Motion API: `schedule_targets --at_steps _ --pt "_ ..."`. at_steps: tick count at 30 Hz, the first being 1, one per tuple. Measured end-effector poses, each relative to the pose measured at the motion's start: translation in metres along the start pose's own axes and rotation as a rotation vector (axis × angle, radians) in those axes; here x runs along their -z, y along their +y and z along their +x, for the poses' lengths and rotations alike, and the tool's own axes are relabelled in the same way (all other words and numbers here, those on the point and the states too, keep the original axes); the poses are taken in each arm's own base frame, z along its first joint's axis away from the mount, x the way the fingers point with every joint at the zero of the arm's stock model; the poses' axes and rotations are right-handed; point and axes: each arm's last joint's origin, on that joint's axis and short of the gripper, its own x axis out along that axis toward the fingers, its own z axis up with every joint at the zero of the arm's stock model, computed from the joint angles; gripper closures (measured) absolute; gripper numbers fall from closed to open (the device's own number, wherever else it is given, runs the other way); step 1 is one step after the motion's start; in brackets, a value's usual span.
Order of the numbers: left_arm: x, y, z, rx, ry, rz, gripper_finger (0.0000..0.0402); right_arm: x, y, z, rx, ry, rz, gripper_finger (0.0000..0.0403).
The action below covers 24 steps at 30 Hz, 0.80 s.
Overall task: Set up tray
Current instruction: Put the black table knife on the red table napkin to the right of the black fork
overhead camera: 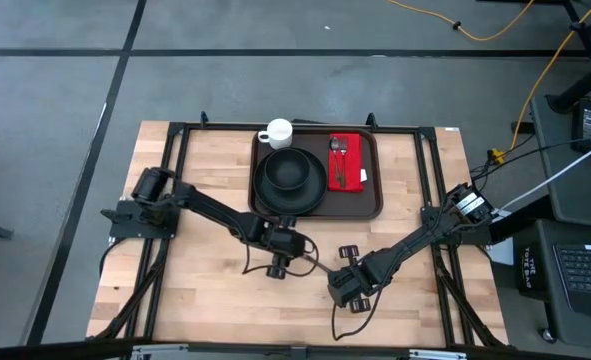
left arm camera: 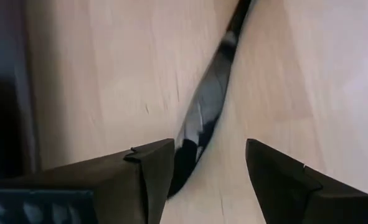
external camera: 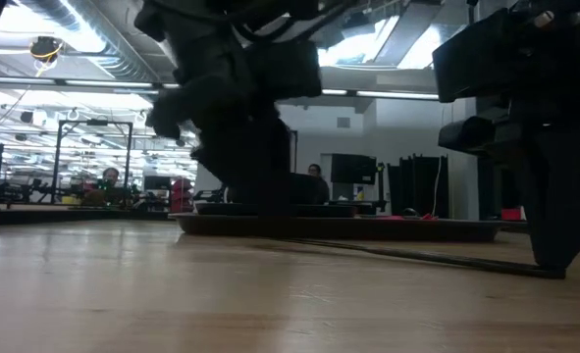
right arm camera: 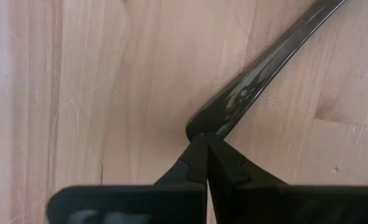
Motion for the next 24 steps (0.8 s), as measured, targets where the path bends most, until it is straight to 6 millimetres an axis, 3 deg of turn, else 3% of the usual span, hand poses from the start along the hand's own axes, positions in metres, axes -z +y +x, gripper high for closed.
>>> schedule_targets --at_steps 24 --pt "0.014 0.014 0.012 -0.019 0.094 -0.068 0.0212 0.000 0.000 0.000 0.003 -0.002 -0.003 0.0400"
